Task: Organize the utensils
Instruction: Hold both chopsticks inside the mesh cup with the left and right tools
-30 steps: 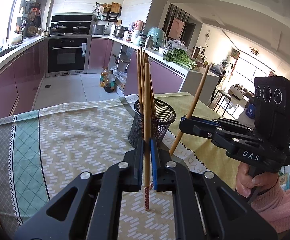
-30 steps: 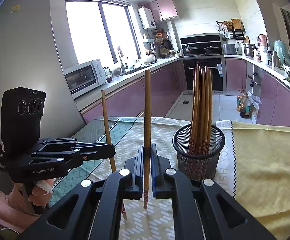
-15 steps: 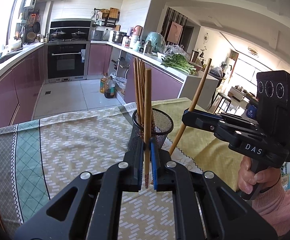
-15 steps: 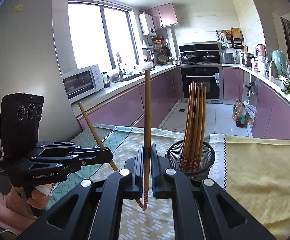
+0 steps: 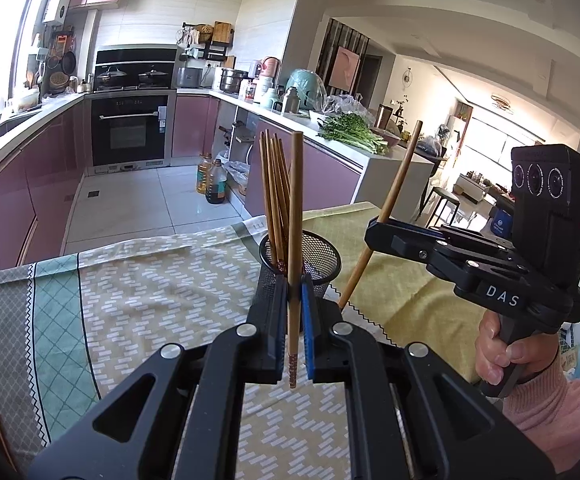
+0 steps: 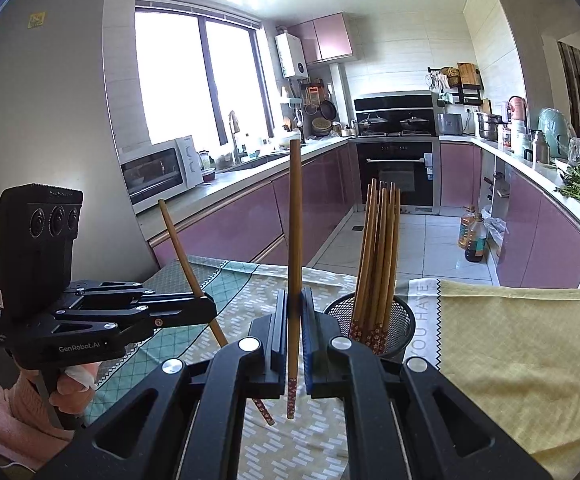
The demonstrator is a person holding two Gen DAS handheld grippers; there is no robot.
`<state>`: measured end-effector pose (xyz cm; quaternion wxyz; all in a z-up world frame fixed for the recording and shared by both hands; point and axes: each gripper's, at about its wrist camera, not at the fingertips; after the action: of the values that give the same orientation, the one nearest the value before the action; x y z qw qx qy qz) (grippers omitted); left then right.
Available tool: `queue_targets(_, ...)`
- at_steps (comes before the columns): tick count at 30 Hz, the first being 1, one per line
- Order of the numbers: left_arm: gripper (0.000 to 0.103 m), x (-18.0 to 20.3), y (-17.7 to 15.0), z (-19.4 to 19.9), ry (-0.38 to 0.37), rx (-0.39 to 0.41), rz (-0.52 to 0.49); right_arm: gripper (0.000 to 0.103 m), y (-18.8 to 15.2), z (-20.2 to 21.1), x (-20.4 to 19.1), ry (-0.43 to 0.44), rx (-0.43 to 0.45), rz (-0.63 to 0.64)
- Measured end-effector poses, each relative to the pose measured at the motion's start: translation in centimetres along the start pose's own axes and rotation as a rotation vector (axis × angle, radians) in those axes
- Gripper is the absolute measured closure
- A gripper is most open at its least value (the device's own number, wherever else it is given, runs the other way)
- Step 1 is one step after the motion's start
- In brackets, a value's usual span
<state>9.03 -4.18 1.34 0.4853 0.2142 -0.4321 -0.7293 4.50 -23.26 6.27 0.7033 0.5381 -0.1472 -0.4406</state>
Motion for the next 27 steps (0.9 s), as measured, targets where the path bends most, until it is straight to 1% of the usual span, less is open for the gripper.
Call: queue_targets(27, 0.095, 0.66, 1.06, -0.63, -0.025, 0.007, -0.015, 0.098, 0.59, 0.1, 0.57, -0.019, 0.015, 0.003)
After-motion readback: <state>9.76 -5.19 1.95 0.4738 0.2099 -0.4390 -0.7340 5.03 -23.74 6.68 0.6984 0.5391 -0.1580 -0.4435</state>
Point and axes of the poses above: each gripper's, at about its wrist camera, not at the fingertips, and z roughly against the way its jaws point, x to its right, y to its top, and after that the axes turned 11 degrees about y, right-handed
